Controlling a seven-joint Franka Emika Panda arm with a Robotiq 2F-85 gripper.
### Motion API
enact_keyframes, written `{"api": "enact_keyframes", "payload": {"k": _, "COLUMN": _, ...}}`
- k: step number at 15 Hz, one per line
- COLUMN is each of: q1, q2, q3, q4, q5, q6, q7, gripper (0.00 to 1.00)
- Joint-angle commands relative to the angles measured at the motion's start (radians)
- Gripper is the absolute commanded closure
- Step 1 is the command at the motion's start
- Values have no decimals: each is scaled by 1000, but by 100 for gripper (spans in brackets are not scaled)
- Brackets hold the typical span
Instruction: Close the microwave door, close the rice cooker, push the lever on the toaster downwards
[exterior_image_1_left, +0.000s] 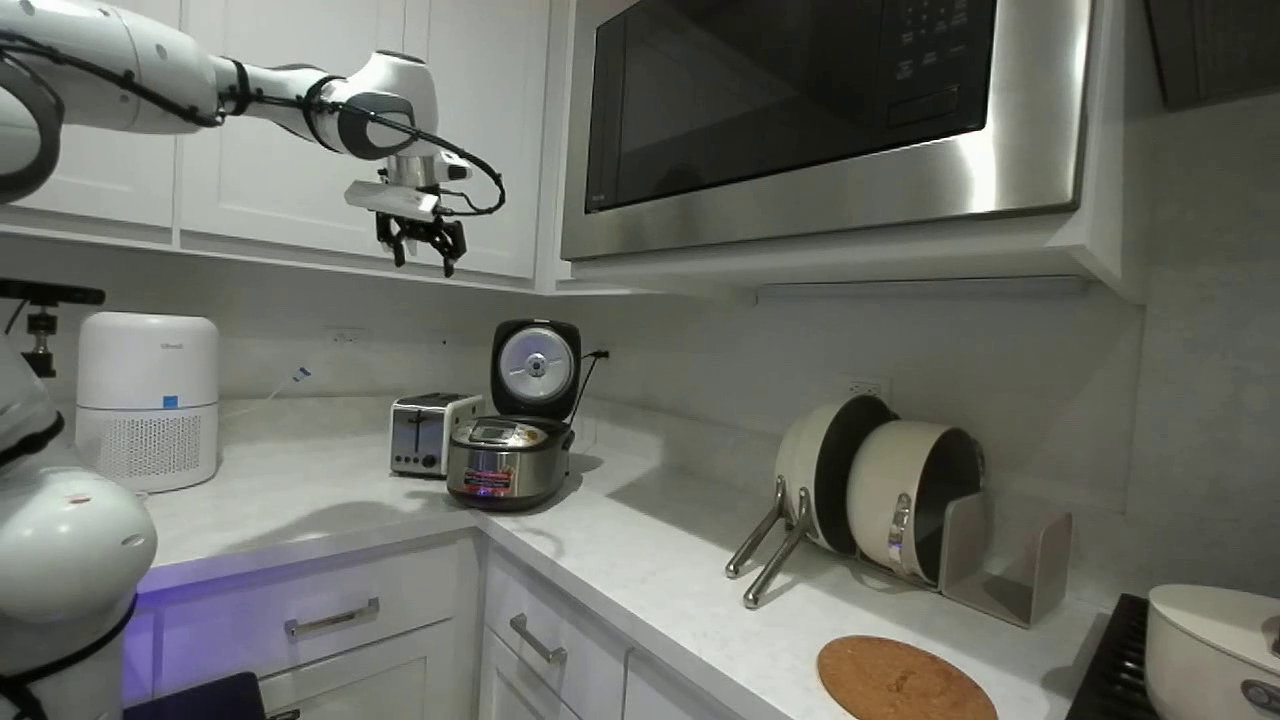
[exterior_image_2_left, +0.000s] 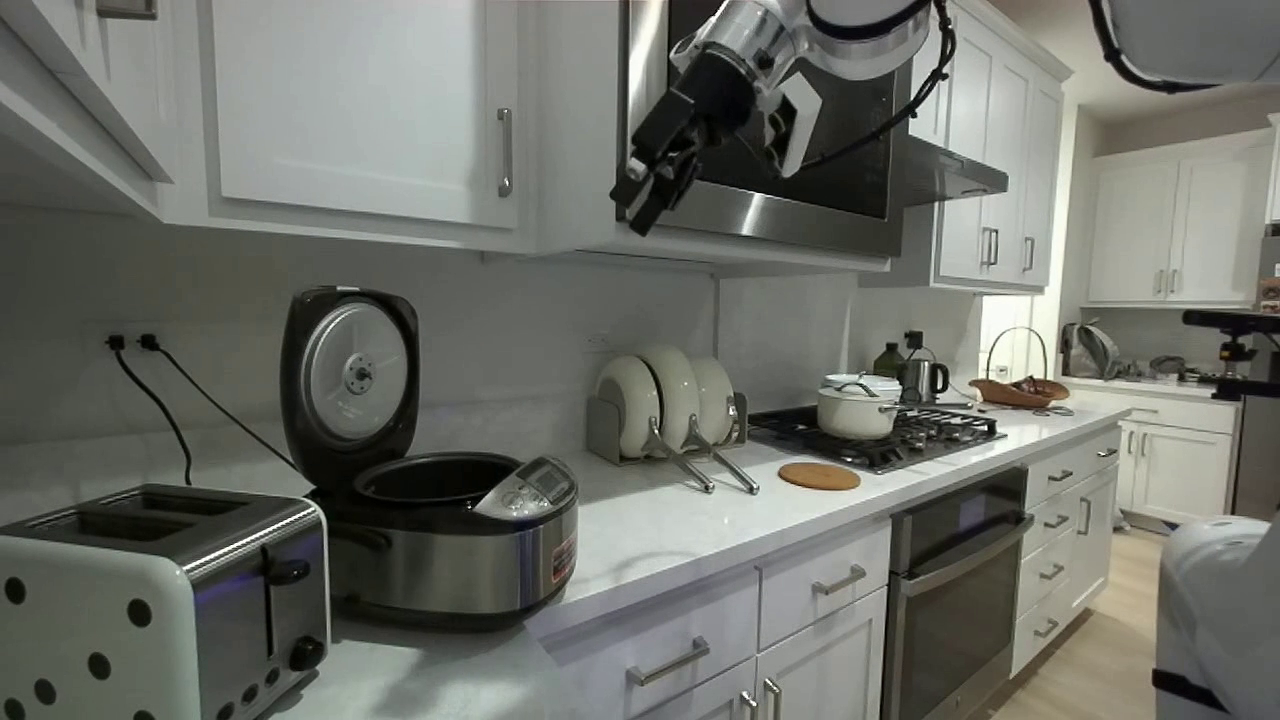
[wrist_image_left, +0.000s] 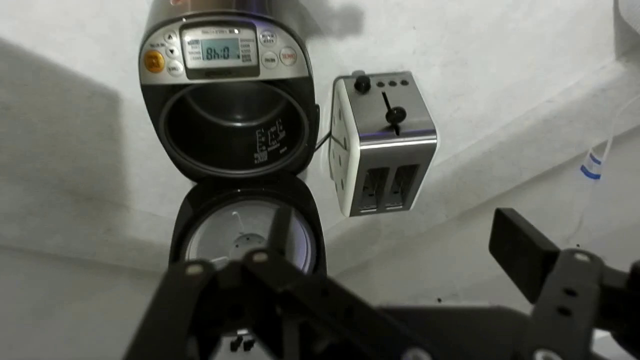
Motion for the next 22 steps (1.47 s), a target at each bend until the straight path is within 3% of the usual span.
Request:
{"api": "enact_keyframes", "payload": {"k": 1, "q1": 22, "q2": 27, "q3": 18, "q4": -36, "q5": 49, "q6": 156, "q7": -24, "gripper": 0}}
{"api": "enact_keyframes", "payload": {"k": 15, "q1": 131, "q2": 240, "q3": 63, "q4": 19, "q5": 137, "q6": 622, "q7": -89, "gripper": 0}}
{"api": "enact_keyframes", "payload": {"k": 22, "q1": 125, "q2": 389, "q3": 100, "q4": 134, "q5": 138, "q6": 719, "q7": -114, "gripper": 0}}
